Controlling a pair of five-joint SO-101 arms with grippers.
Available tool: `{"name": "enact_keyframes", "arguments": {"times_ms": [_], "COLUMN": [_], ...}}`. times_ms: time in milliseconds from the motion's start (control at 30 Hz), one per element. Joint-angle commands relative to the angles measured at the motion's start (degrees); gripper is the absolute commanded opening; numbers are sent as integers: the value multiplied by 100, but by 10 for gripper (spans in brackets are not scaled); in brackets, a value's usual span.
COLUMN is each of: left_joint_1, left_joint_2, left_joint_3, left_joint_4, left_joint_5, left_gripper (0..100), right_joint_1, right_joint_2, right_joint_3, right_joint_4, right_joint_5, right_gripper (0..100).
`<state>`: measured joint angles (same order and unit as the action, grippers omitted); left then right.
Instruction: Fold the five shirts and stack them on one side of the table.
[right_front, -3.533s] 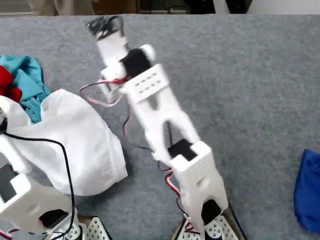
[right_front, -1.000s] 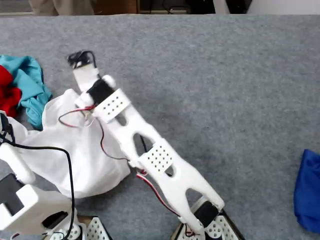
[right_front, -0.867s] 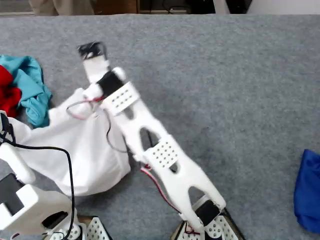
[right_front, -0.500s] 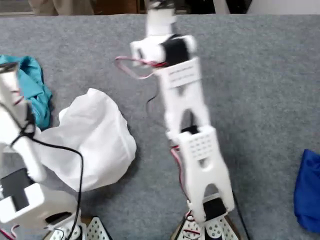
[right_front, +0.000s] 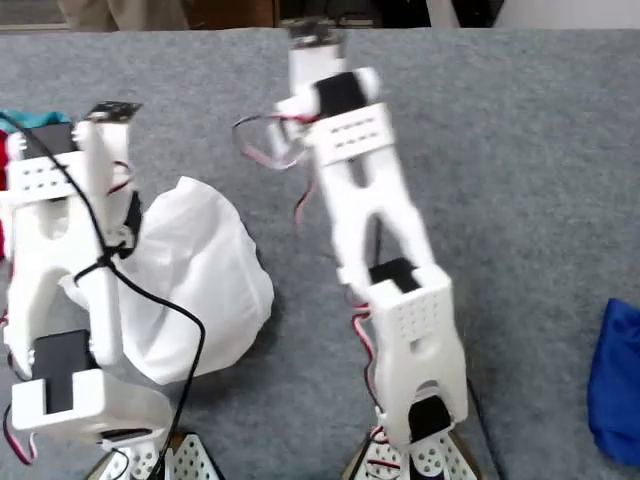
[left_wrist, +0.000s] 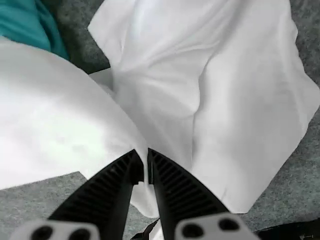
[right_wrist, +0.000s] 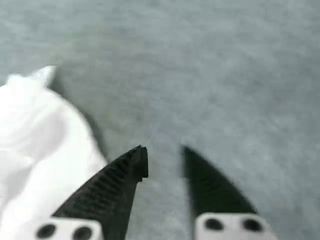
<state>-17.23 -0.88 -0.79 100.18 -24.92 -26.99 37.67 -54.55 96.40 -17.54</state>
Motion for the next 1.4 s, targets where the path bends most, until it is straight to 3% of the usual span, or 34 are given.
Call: {"name": "enact_keyframes", "arguments": {"times_ms": [0, 200, 433, 667, 900, 1100, 1200, 1367], "left_joint_1": [-510, -1187, -1811, -1908, -1908, -1512, -985, -79], "left_joint_2": [-224, -198, 13, 286, 277, 303, 259, 303], "left_joint_3": [-9, 343, 589, 589, 536, 536, 519, -158], "left_joint_4": [53, 53, 53, 53, 53, 44, 44, -299], "left_joint_5": [-18, -607, -765, -765, -747, -738, -712, 360], "left_gripper": [20, 20, 20, 20, 20, 20, 20, 20], "right_joint_1": [-690, -1516, -1604, -1446, -998, -567, -198, 646], "right_joint_2": [92, 1015, 2018, 2325, 2325, 2325, 2149, 1789], "right_joint_3": [40, 31, 31, -224, -2000, -3987, -4040, -3591], "right_joint_4": [-738, -1793, -2198, -1670, -413, 607, 598, 589], "right_joint_5": [-237, -686, -756, -747, -747, -747, -747, -738], "right_gripper": [288, 255, 198, 1, 5, 5, 5, 5]}}
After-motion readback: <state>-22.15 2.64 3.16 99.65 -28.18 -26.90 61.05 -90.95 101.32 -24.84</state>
